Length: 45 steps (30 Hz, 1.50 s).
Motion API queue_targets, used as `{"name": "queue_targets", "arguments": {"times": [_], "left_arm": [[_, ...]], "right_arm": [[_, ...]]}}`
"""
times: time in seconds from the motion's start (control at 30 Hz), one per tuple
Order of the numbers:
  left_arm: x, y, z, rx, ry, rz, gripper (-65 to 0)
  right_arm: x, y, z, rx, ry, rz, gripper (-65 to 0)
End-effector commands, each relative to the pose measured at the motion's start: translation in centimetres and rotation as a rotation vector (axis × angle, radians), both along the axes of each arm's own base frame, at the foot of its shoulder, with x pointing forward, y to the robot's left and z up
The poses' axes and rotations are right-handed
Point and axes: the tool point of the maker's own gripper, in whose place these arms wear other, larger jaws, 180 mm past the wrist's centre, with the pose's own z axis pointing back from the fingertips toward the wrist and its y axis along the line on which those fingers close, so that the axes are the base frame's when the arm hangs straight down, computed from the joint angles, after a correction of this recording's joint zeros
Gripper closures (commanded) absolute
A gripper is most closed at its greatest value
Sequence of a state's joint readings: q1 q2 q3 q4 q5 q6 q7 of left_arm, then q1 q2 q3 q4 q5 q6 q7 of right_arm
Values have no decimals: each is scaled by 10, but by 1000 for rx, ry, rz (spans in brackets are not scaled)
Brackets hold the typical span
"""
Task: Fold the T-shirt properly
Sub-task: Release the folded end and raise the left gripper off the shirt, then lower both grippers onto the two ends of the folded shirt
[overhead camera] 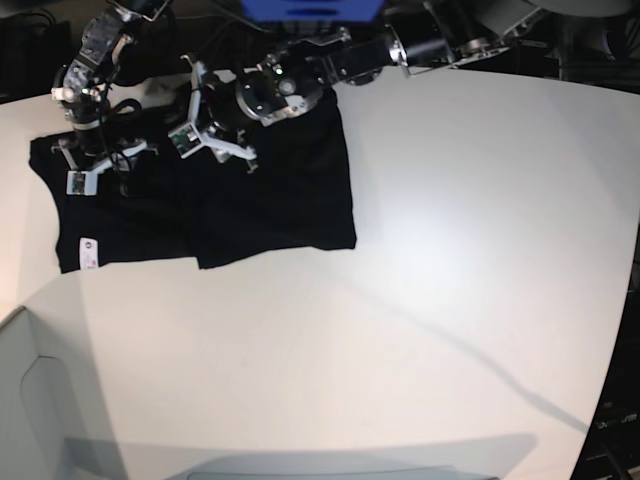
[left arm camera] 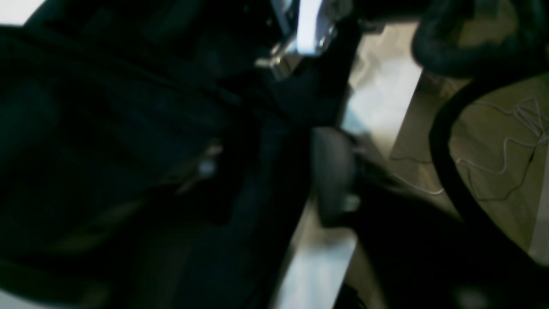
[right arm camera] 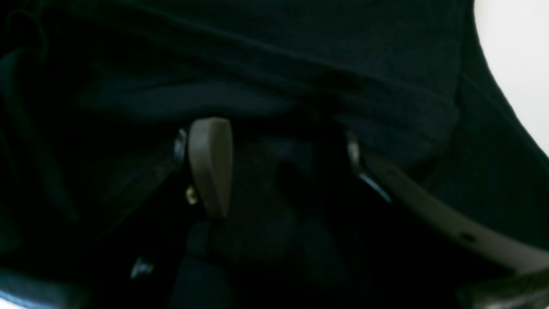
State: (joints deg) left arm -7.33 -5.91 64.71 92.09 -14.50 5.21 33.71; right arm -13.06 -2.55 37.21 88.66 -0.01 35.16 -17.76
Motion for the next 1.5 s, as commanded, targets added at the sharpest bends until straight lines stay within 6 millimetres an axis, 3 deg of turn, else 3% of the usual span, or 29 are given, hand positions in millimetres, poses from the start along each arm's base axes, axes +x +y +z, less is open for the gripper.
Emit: {"name": "queue_targets", "arguments": {"times": [0.0,0.07,0.17,0.3,0.37,0.5,0.6,0.7,0.9,1.0,1.13,1.47], "left_arm": [[6,-10,24,-72,-40,5,-353],[12,-2,31,-89,-47,26,-391],[23,6,56,-157,-61,83,-398],[54,52,70,-187,-72,250,-398],[75,90,61,-162,-65,378,-398],[104,183,25,-73,-14,677,-398],[112,215,6,-52,34,805,-398],[112,223,-15,-51,112,844,-398],[117,222,-35,-77,213,864,-398],[115,224,-44,-60,232,868,-398],[115,226,-49,-49,240,875,-398],[126,227,-42,-60,217,877,-397]], "right_arm": [[8,-5,13,-15,-48,-1,-336],[15,-8,19,-17,-69,-10,-336],[19,-8,22,-18,-84,-10,-336],[25,-9,42,-49,-130,-4,-337],[30,-8,56,-73,-162,4,-337],[35,-5,84,-105,-228,2,-362],[41,-6,93,-117,-252,6,-398],[50,-9,93,-113,-259,3,-410],[54,-55,70,-108,-204,-71,-410],[50,-82,52,-90,-157,-117,-410],[45,-102,24,-59,-82,-137,-410],[25,-103,-23,19,40,-153,-406]]}}
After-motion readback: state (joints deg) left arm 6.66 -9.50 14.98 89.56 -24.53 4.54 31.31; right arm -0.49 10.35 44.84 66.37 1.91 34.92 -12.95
